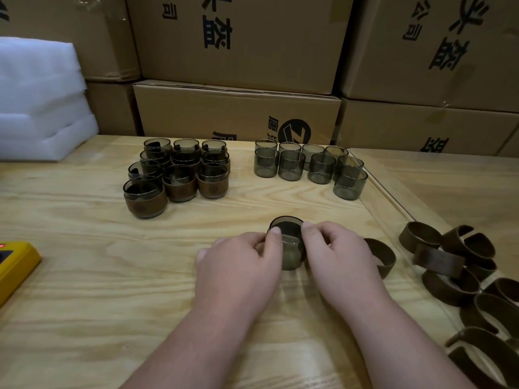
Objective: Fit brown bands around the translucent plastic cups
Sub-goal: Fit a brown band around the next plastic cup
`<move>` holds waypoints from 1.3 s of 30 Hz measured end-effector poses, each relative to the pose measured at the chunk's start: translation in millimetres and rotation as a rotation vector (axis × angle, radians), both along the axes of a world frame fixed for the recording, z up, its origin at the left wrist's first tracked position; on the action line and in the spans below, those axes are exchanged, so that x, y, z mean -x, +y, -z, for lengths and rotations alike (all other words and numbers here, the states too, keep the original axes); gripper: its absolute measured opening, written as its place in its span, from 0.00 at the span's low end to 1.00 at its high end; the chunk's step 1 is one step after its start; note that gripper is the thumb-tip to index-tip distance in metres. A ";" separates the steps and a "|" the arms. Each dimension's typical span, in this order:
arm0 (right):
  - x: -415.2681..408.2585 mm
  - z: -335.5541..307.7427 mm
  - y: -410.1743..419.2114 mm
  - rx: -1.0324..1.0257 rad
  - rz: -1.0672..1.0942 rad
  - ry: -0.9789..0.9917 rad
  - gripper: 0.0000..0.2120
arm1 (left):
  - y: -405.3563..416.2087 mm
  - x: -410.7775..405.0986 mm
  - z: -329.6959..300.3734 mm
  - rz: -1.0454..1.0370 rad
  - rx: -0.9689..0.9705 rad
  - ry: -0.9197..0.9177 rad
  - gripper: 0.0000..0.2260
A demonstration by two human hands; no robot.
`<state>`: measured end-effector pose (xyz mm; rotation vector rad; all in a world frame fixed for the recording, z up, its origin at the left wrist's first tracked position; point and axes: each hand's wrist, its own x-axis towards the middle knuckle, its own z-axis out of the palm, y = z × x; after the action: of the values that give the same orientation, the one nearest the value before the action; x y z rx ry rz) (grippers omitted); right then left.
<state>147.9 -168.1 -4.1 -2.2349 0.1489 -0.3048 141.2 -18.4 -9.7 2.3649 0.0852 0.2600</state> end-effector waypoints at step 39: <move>-9.0 15.9 4.7 -0.349 -0.241 -0.108 0.23 | 6.2 -8.4 12.2 0.072 0.405 -0.046 0.25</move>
<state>156.8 -163.4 -20.1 -1.8627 -0.1178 -0.2463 149.6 -12.2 -21.9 1.9550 0.0271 0.2376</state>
